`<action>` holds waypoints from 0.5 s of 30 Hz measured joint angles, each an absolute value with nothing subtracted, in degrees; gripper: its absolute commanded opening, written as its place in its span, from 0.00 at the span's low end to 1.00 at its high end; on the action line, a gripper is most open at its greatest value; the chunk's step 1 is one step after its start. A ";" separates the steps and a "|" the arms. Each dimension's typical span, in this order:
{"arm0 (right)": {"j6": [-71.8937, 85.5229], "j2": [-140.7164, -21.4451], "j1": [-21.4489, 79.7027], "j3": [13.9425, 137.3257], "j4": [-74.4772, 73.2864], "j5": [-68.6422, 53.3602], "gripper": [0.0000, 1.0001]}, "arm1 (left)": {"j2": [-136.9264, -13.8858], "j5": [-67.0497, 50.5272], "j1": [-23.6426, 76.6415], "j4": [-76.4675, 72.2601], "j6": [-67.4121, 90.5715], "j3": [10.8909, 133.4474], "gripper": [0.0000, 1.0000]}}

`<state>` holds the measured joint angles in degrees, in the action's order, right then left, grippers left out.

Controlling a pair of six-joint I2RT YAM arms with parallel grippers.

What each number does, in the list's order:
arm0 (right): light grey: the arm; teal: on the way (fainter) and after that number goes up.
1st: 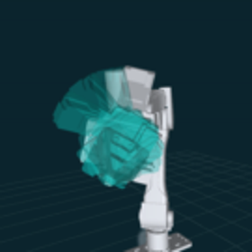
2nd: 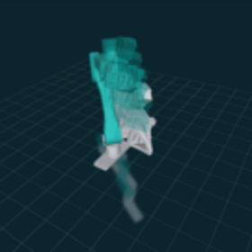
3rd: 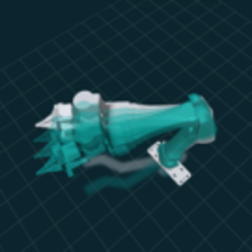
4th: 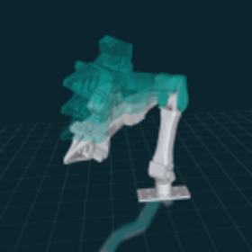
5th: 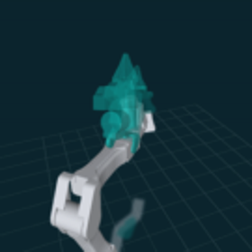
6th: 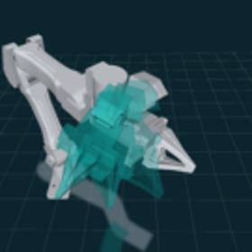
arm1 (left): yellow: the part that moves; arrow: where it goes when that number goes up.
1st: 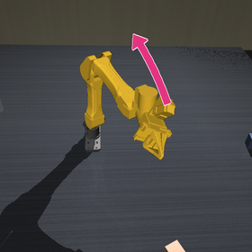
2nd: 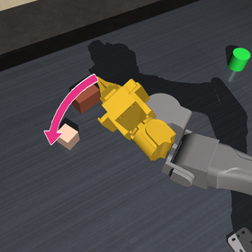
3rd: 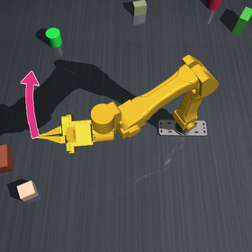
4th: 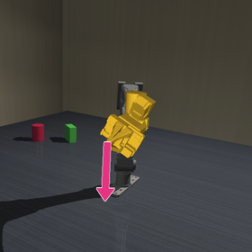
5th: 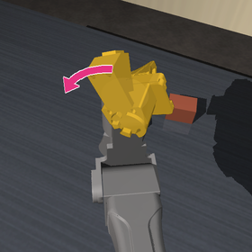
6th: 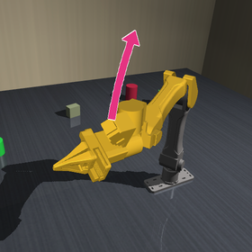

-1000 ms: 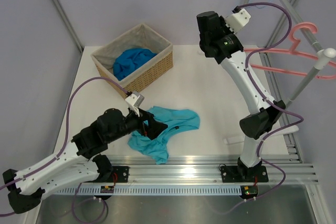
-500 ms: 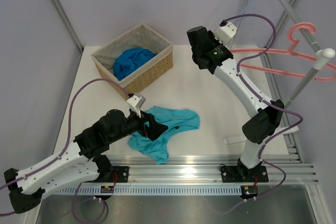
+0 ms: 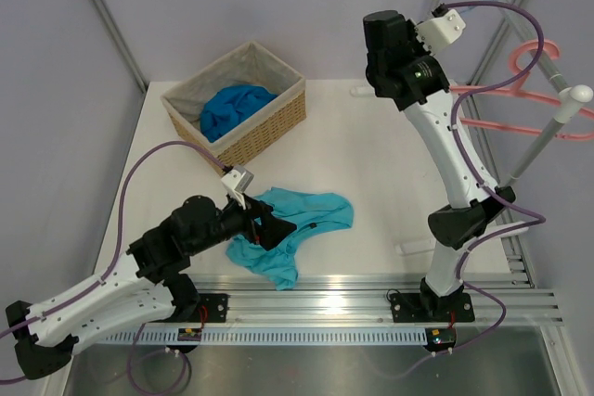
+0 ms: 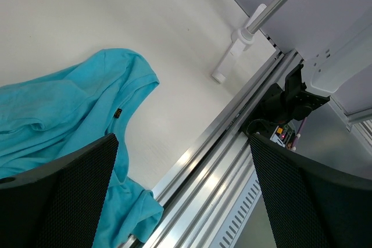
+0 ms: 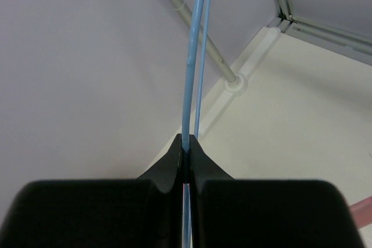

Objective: Remove the t-shirt from the hanger

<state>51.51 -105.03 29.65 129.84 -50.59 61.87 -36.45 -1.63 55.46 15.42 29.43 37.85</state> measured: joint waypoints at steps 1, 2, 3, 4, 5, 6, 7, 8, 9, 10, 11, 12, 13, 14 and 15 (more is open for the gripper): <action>51.86 -105.54 29.12 131.22 -51.37 61.82 0.00 | -36.45 -1.65 55.46 15.42 29.45 37.85 0.99; 52.16 -105.89 28.62 132.14 -52.27 61.78 0.00 | -36.45 -1.65 55.46 15.42 29.47 37.85 0.99; 52.49 -106.02 28.29 132.29 -53.04 61.78 0.00 | -36.45 -1.65 55.46 15.42 29.47 37.85 0.99; 52.75 -106.08 28.05 132.22 -53.65 61.73 0.00 | -36.45 -1.65 55.46 15.42 29.45 37.85 0.99; 53.04 -106.15 27.94 131.96 -54.17 61.63 0.00 | -36.45 -1.63 55.46 15.42 29.45 37.85 0.99; 53.28 -106.17 27.90 131.70 -54.61 61.52 0.00 | -36.47 -1.65 55.46 15.42 29.45 37.85 0.99; 53.56 -106.17 27.83 131.33 -55.07 61.43 0.00 | -36.47 -1.65 55.46 15.42 29.45 37.85 0.99; 53.76 -106.17 27.79 131.07 -55.37 61.41 0.00 | -36.53 -1.65 55.46 15.42 29.45 37.87 0.99; 53.87 -106.19 27.75 130.82 -55.51 61.39 0.00 | -36.62 -1.67 55.46 15.42 29.45 37.89 0.99; 53.91 -106.28 27.62 130.80 -55.66 61.36 0.00 | -36.84 -1.67 55.46 15.42 29.45 37.89 0.99; 54.00 -106.34 27.46 130.80 -55.64 61.36 0.00 | -36.99 -1.67 55.46 15.42 29.45 37.89 0.99; 54.02 -106.41 27.27 130.78 -55.61 61.36 0.00 | -37.26 -1.67 55.46 15.42 29.45 37.89 0.99; 54.02 -106.48 27.09 130.80 -55.57 61.36 0.00 | -37.50 -1.65 55.46 15.42 29.45 37.89 0.99; 54.02 -106.65 26.76 130.82 -55.59 61.34 0.00 | -37.65 -1.65 55.46 15.42 29.45 37.89 0.99; 54.02 -106.89 26.48 130.98 -55.64 61.28 0.00 | -37.89 -1.67 55.46 15.40 29.43 37.89 0.99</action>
